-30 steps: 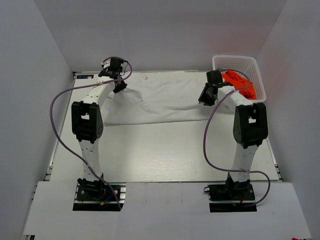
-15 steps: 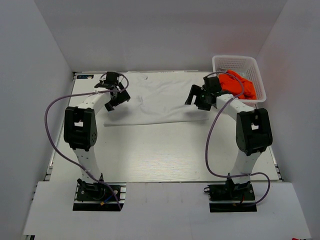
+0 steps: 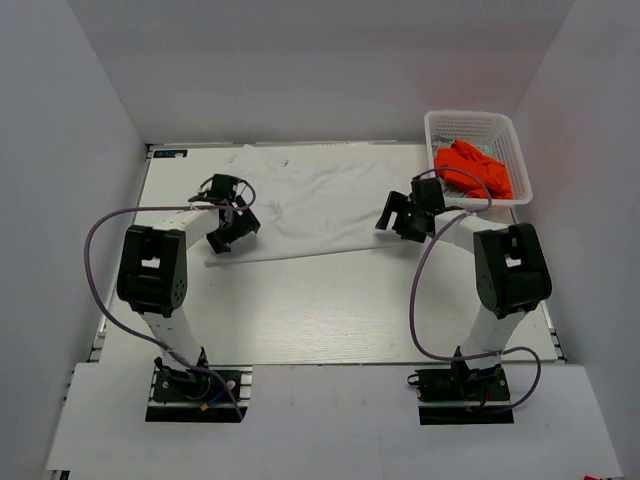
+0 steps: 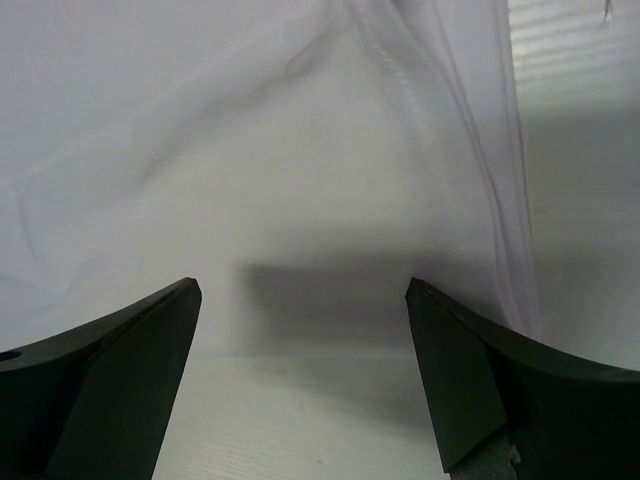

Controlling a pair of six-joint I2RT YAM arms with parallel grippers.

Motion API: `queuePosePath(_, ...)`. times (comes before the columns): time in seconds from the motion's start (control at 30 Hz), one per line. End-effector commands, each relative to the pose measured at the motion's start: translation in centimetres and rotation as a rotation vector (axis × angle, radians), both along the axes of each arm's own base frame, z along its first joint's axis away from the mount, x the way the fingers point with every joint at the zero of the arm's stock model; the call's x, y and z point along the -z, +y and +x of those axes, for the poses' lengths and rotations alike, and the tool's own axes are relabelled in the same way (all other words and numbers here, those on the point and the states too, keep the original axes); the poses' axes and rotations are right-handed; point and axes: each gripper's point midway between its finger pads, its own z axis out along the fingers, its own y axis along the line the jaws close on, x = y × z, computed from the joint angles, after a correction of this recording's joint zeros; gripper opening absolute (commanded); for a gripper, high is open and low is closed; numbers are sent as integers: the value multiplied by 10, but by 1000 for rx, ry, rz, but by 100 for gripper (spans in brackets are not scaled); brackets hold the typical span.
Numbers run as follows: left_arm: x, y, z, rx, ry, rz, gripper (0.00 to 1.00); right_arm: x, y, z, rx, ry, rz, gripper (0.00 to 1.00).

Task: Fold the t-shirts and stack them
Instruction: Fold the flattened tshirt in 1/3 of the way

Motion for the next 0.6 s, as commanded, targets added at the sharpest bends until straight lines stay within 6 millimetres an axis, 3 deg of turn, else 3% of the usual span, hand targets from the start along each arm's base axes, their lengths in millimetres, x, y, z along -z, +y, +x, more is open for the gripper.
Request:
queuePosePath(0.0, 32, 5, -75, -38, 206, -3, 99, 35, -16, -56, 12, 140, -68, 90)
queuePosePath(0.13, 30, 8, -132, -61, 286, -32, 99, 35, -10, -101, -14, 182, -38, 90)
queuePosePath(0.17, 18, 10, -135, -63, 251, -28, 99, 34, -8, -108, -19, 189, -39, 90)
queuePosePath(0.2, 14, 13, -145, -80, 266, -20, 99, 17, -2, -109, -33, 147, -19, 90)
queuePosePath(0.27, 3, 19, -148, -89, 245, 6, 99, 15, -2, -123, -48, 156, -30, 90)
queuePosePath(0.37, -32, 18, -123, -102, 133, -3, 99, -16, 4, -116, -83, 69, -28, 90)
queuePosePath(0.57, -94, 11, -40, -64, -105, -26, 99, -80, 10, -61, -95, -177, -37, 90)
